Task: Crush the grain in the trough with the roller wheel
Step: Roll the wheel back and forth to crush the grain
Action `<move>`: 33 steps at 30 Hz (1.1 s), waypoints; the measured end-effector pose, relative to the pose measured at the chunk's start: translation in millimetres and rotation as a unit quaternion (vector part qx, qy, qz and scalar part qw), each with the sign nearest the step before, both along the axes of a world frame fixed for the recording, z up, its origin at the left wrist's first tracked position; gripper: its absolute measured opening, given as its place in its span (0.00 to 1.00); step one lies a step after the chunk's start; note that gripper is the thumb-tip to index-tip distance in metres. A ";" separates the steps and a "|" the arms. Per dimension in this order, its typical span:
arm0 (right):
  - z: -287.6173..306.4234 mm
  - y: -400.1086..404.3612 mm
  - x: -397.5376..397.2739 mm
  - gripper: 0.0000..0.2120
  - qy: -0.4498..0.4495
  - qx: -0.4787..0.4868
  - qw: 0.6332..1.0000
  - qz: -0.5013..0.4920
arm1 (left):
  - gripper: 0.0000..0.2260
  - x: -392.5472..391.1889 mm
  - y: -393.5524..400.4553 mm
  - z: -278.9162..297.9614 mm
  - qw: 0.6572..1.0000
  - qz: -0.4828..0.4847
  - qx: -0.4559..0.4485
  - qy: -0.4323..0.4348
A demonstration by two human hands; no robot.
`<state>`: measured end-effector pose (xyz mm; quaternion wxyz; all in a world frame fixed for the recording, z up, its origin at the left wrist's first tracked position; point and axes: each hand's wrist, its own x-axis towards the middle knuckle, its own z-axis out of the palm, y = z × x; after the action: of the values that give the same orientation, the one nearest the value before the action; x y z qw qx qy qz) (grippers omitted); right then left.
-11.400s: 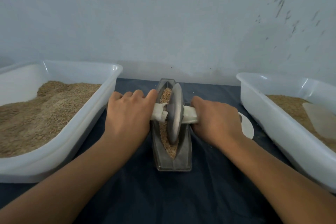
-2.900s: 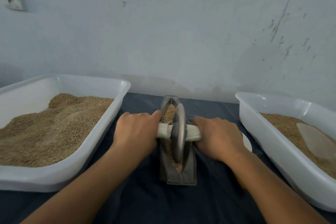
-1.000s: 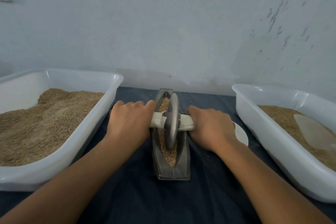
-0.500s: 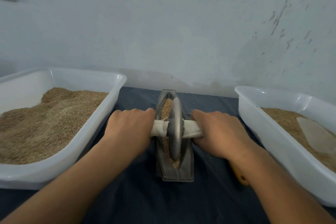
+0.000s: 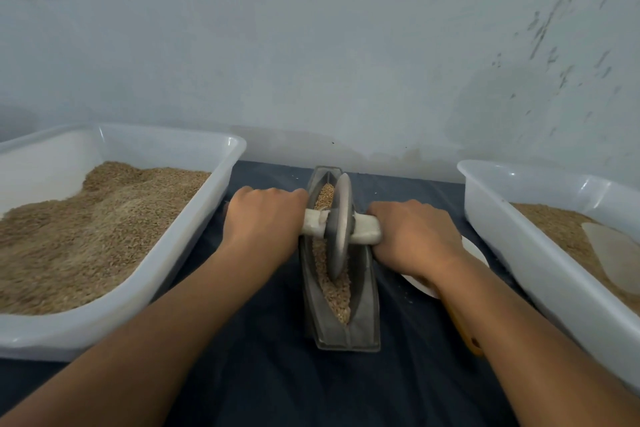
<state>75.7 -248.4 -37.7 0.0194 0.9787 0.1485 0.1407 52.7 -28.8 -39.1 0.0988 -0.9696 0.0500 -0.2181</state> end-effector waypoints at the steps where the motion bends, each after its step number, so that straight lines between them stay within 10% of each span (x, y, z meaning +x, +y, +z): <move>1: 0.2 0.0 3.0 0.05 0.002 -0.002 1.000 0.001 | 0.10 2.8 0.4 -1.2 1.000 0.000 0.000 -0.006; 19: 33.1 11.5 50.3 0.09 0.234 0.021 0.971 0.042 | 0.12 47.3 4.7 -5.6 0.999 -0.011 0.008 -0.048; 33: 2.9 2.7 16.3 0.05 -0.003 0.003 1.000 0.013 | 0.13 10.9 -0.2 -6.7 0.998 -0.002 0.013 -0.066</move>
<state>92.0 -245.7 -34.7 0.0153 0.9762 0.1612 0.1439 63.6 -29.1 -45.8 0.1136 -0.9517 0.0485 -0.2810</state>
